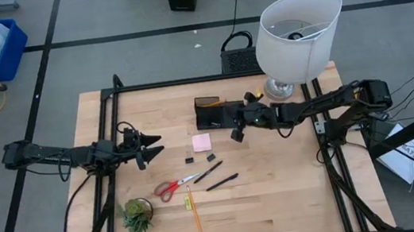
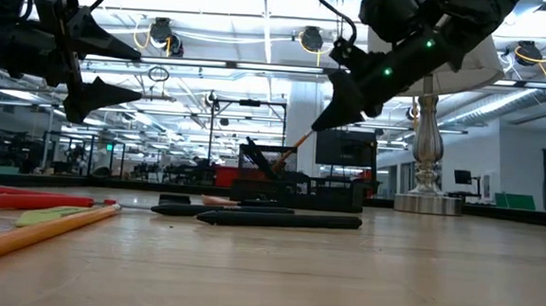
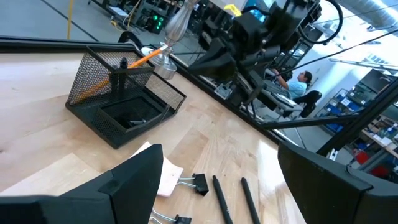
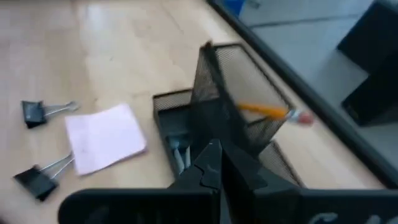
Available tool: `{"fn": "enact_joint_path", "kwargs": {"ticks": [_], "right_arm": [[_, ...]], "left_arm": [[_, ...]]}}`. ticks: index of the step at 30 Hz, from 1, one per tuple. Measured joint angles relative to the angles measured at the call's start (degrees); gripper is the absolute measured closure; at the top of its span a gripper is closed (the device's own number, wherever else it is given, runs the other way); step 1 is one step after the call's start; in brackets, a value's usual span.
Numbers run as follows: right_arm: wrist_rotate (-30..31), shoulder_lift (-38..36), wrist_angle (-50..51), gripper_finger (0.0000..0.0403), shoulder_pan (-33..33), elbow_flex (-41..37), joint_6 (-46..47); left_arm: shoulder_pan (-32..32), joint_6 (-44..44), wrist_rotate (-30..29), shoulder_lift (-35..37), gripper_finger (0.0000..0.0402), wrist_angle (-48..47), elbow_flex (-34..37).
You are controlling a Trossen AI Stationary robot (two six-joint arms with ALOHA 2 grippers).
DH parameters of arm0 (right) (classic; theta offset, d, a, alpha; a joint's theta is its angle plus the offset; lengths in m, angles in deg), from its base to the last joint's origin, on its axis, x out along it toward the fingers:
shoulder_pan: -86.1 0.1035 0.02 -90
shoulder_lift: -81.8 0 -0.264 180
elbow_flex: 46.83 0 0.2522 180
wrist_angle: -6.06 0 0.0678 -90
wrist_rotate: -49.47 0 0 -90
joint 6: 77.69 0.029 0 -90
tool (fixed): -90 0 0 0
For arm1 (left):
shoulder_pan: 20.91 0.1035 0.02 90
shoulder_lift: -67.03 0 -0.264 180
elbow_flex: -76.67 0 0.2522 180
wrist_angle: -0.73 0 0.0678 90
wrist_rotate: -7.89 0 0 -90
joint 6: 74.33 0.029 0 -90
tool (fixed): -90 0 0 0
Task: Pick and place office supplies into organizer
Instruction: Put the bottom black ball pen into the desk organizer
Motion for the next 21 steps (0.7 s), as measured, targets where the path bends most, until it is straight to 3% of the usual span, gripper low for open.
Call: {"fn": "enact_joint_path", "kwargs": {"ticks": [4, 8, 14, 17, 21], "right_arm": [[2.9, 0.1, 1.0, 0.0403, -2.0, 0.0, 0.4], [-0.7, 0.1, -1.3, 0.0403, -3.4, 0.0, 0.1], [-12.7, -2.0, 0.6, 0.0403, 0.4, 0.0, 1.0], [-21.1, -2.5, 0.7, 0.0403, 4.9, 0.0, -4.4], [-26.1, -1.6, 0.3, 0.0403, 9.6, 0.0, 1.3]], "left_arm": [[0.0, 0.0, -0.3, 0.0, 0.0078, 0.3, 0.0], [0.0, 0.0, -0.5, 0.0, 0.0078, 0.5, 0.0], [0.0, 0.1, -0.4, 0.0, 0.0078, -1.1, 0.0], [0.0, 0.1, -0.4, 0.0, 0.0078, -1.8, 0.0], [0.0, -0.3, -0.4, 0.0, 0.0078, -2.2, 0.0]]}}
